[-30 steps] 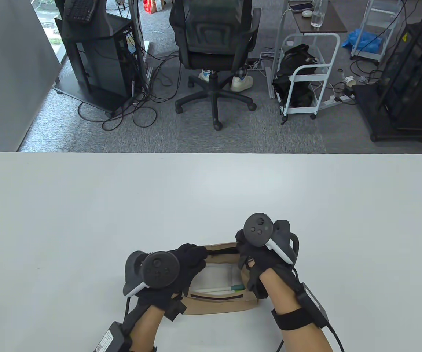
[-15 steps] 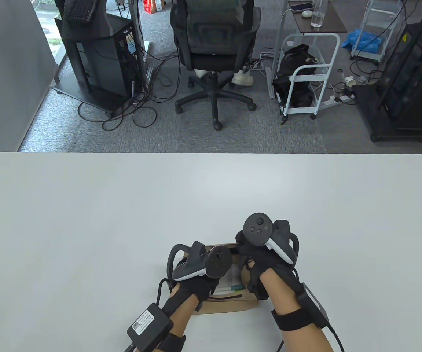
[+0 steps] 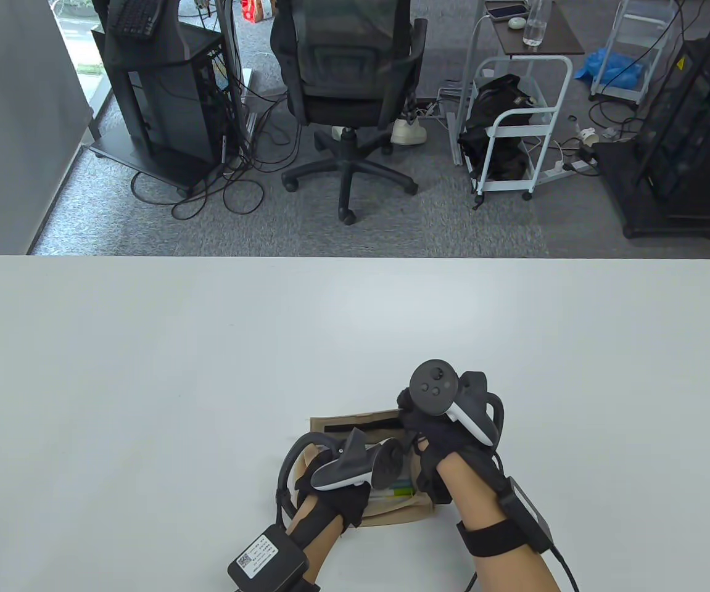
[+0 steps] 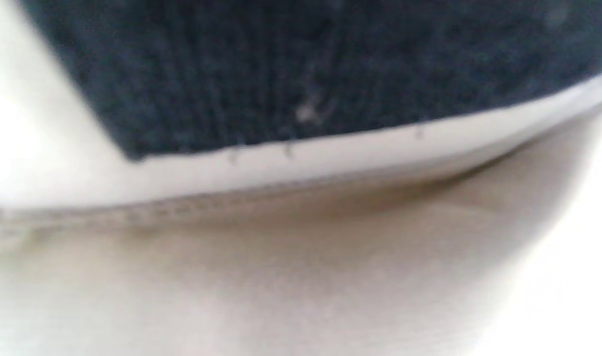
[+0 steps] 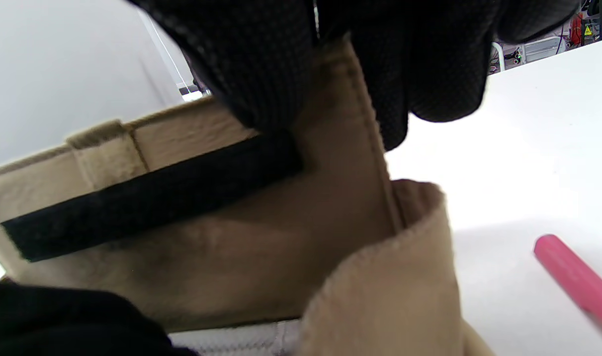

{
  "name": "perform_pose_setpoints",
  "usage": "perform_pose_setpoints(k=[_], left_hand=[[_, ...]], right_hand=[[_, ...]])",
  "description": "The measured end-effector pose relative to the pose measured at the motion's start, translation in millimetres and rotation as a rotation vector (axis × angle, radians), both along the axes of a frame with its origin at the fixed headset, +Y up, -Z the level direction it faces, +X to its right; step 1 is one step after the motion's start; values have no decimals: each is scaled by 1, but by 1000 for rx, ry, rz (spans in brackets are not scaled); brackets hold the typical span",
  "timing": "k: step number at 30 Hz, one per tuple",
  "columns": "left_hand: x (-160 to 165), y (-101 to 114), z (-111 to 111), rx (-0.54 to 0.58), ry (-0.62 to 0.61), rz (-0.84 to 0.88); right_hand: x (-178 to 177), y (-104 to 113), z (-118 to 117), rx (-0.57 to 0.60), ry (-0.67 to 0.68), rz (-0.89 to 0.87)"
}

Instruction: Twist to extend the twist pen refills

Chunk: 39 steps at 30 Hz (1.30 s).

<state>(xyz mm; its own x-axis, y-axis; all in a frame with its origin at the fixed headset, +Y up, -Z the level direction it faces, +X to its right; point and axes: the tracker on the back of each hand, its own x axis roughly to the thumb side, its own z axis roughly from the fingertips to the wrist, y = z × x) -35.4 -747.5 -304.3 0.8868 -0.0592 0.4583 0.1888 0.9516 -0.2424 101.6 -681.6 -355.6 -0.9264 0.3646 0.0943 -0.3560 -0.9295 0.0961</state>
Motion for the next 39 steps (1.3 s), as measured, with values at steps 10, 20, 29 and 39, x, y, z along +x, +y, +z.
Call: perform_pose_setpoints(k=[10, 20, 29, 39], left_hand=[[-2, -1, 1, -52, 5, -1], [1, -2, 2, -52, -17, -26], [-7, -6, -1, -122, 2, 13], [-41, 12, -5, -148, 59, 335]], right_hand=[[0, 0, 0, 8, -2, 7], [0, -1, 1, 10, -4, 7], [-1, -1, 1, 23, 5, 9], [1, -3, 0, 31, 8, -10]])
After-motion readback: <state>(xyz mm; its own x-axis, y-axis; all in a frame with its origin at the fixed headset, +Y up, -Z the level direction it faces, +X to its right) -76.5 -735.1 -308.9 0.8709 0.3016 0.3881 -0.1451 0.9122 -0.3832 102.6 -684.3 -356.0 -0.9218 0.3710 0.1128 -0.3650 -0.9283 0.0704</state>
